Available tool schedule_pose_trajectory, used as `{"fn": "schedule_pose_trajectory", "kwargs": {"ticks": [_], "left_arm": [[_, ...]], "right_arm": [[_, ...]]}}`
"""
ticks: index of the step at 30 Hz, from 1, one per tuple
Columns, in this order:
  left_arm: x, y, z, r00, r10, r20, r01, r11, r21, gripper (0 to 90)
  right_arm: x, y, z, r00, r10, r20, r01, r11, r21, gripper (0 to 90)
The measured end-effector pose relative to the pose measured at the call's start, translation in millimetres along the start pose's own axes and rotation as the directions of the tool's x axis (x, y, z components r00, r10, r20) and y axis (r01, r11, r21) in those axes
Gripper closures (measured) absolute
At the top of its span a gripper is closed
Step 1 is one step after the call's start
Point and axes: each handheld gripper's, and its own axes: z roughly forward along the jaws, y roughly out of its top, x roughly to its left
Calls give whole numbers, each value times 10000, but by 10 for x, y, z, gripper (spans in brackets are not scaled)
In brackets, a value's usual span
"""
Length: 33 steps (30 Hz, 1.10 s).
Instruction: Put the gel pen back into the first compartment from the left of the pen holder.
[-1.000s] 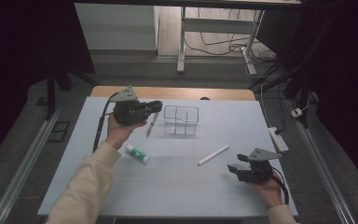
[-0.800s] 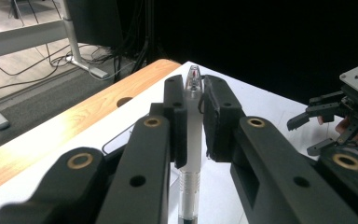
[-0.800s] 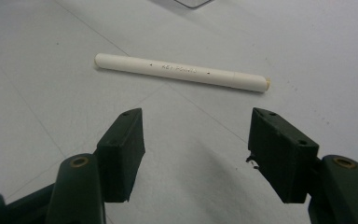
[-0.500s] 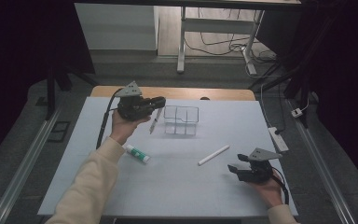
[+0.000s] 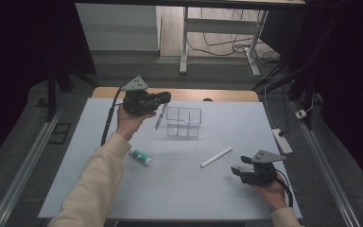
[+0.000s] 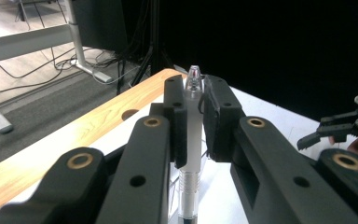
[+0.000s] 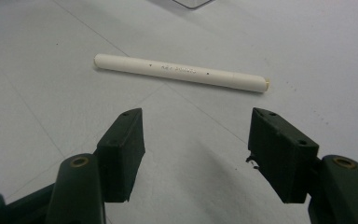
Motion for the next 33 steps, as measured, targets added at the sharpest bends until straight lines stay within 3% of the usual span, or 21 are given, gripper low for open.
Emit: {"fn": "schedule_pose_trajectory", "kwargs": {"ticks": [21, 33], "left_arm": [[81, 122, 280, 9999, -106, -110, 106, 9999, -20, 806], [74, 248, 402, 9997, 65, -231, -66, 10000, -46, 805]], "right_arm": [[-7, -1, -4, 10000, 36, -10, -36, 10000, 53, 351], [-8, -1, -4, 10000, 37, -11, -37, 10000, 53, 351]]}}
